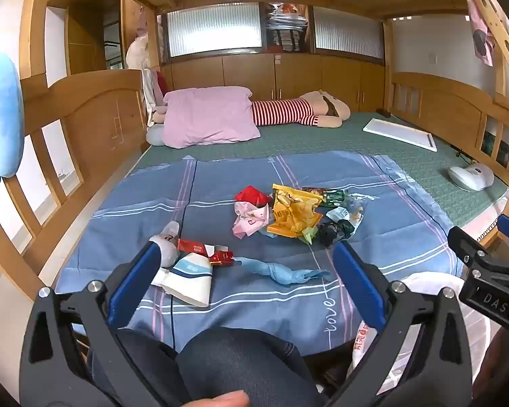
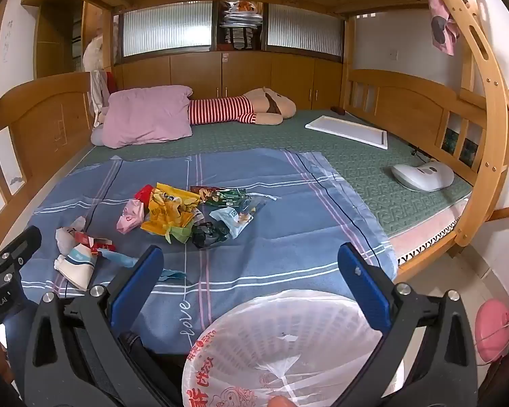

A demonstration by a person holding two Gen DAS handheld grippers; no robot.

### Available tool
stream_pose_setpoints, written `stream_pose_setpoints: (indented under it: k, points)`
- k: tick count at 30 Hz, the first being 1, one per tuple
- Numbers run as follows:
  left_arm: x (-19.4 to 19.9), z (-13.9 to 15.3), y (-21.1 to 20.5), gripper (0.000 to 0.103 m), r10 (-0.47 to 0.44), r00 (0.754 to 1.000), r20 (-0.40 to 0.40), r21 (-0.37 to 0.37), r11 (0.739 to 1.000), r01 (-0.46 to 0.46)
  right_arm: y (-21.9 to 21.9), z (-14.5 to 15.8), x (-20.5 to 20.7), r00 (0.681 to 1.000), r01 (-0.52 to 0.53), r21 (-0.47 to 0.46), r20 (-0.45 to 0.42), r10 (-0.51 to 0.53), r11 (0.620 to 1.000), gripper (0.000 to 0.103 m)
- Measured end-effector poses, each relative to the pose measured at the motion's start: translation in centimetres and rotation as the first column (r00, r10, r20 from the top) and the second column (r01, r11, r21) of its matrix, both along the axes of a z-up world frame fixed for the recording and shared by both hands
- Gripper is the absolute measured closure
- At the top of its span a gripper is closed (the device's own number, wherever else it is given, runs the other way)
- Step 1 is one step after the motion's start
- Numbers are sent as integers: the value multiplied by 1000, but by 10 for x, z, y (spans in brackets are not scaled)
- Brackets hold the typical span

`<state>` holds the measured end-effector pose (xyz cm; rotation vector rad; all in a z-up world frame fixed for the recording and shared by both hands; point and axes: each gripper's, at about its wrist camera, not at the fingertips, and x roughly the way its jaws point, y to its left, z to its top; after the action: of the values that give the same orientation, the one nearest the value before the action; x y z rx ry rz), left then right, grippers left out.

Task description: Collect trash

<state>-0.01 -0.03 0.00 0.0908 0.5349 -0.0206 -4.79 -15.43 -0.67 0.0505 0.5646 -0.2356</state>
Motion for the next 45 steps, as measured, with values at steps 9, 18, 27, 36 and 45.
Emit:
stream_pose_setpoints:
  k: [9, 18, 27, 36, 45]
  points:
    - [0, 0, 0, 2, 1, 1000, 0, 2, 1000, -1, -1, 1, 0, 1000, -3, 5, 0, 3, 1000, 2]
    - [0, 0, 0, 2, 0, 1000, -1, 3, 1000, 0, 4, 2, -1, 1000, -9, 0, 5, 9, 1000, 2]
    - [0, 0, 0, 2, 1, 1000, -1, 4, 1000, -1, 3, 4, -3, 1000, -16, 4, 10, 16, 1000, 2]
    - [1, -2, 1, 2, 2, 1000, -4, 3, 1000, -2, 4, 5, -4, 1000, -23, 6, 13, 23, 1000, 2]
    - [-1, 2, 1, 2, 1, 1000, -5, 5, 1000, -1, 4, 4, -4, 1000, -24, 6, 12, 24, 1000, 2]
